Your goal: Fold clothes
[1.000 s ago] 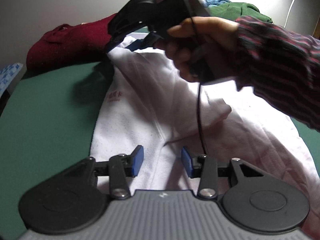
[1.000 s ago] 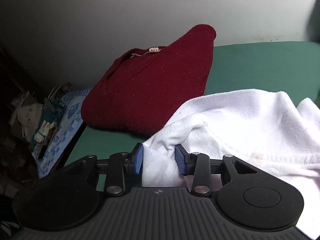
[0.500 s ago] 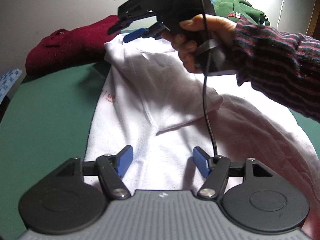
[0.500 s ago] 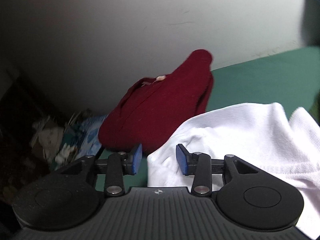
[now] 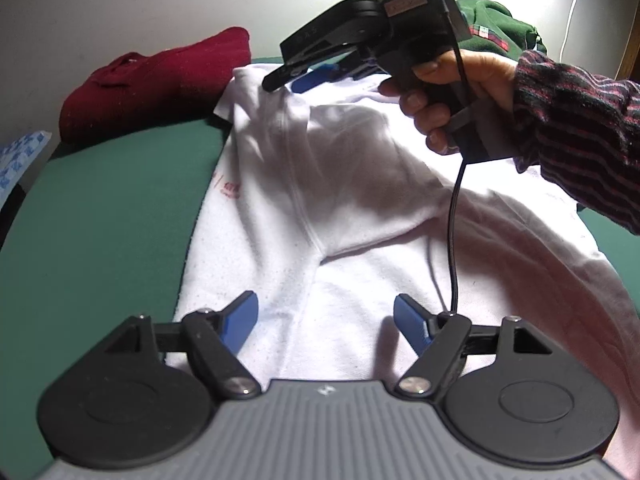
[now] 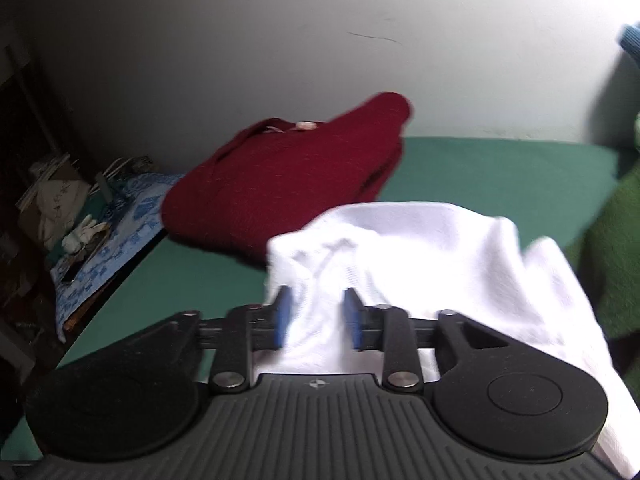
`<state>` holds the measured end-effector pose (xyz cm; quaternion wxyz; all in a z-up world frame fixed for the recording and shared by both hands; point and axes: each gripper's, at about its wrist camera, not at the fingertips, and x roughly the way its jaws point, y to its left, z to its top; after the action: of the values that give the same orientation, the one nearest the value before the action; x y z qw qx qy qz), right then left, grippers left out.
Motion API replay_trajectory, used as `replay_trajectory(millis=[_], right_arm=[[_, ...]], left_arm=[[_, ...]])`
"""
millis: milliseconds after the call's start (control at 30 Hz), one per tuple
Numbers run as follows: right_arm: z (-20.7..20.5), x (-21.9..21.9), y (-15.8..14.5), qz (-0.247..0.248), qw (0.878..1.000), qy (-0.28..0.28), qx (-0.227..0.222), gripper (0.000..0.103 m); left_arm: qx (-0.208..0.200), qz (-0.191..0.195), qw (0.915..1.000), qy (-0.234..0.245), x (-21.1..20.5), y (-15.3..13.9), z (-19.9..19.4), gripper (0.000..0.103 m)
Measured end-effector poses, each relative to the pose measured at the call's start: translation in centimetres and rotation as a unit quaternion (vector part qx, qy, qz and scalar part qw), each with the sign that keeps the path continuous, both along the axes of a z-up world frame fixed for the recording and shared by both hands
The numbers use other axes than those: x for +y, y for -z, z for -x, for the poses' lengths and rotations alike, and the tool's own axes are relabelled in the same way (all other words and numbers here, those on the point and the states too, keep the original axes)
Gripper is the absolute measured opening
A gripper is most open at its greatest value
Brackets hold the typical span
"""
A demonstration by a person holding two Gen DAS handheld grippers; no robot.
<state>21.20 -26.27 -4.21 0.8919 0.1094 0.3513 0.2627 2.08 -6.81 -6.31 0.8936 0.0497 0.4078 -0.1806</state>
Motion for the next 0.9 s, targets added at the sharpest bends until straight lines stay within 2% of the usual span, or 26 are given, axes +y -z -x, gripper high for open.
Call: replay_trajectory(millis=[133, 267, 367, 400, 467, 500, 567, 633, 700, 767, 800, 833, 900], right_arm=[[1.8, -2.5, -0.3, 0.015, 0.999, 0.047, -0.011, 0.041], [3.4, -2.9, 0.6, 0.078, 0.995, 0.051, -0.018, 0.044], [3.9, -2.4, 1.0, 0.117, 0.991, 0.051, -0.042, 0.049], [4.1, -2.2, 1.1, 0.129, 0.989, 0.051, -0.050, 0.047], [4.4, -2.0, 1.3, 0.147, 0.986, 0.054, -0.063, 0.017], [4.3, -2.4, 1.1, 0.138, 0.987, 0.061, -0.063, 0.002], [4.2, -3.2, 0.7, 0.125, 0.987, 0.078, -0.064, 0.002], [4.2, -4.1, 0.6, 0.135, 0.983, 0.102, -0.064, 0.001], [3.8, -5.3, 1.2, 0.134, 0.983, 0.117, -0.039, 0.001], [4.0, -6.3, 1.5, 0.118, 0.984, 0.129, -0.025, 0.004], [4.3, -6.7, 1.4, 0.103, 0.986, 0.132, -0.022, 0.011], [4.8, -6.9, 1.2, 0.080, 0.988, 0.128, -0.020, 0.029], [5.7, -7.0, 0.9, 0.050, 0.990, 0.130, -0.016, 0.054]], left_arm=[[0.000, 0.009, 1.0000, -0.002, 0.3, 0.1, 0.0, 0.079], [0.000, 0.005, 1.0000, -0.001, -0.2, 0.3, 0.0, 0.083], [0.002, 0.000, 1.0000, 0.002, -0.3, 0.3, -0.1, 0.083], [0.003, 0.002, 1.0000, 0.002, -0.2, 0.3, -0.1, 0.083], [0.004, 0.002, 1.0000, 0.002, -0.2, 0.3, -0.1, 0.083], [0.004, 0.002, 1.0000, 0.001, -0.1, 0.3, -0.1, 0.083], [0.002, 0.001, 1.0000, 0.000, -0.1, 0.3, 0.0, 0.083], [0.001, 0.003, 1.0000, -0.003, -0.1, 0.4, 0.1, 0.083], [0.001, 0.003, 1.0000, -0.005, -0.1, 0.4, 0.2, 0.083], [0.001, 0.002, 1.0000, -0.005, -0.1, 0.4, 0.1, 0.083], [0.001, 0.002, 1.0000, -0.004, -0.1, 0.4, 0.1, 0.083], [0.001, 0.001, 1.0000, -0.004, -0.1, 0.4, 0.1, 0.084], [0.001, 0.001, 1.0000, -0.004, -0.1, 0.4, 0.1, 0.085]])
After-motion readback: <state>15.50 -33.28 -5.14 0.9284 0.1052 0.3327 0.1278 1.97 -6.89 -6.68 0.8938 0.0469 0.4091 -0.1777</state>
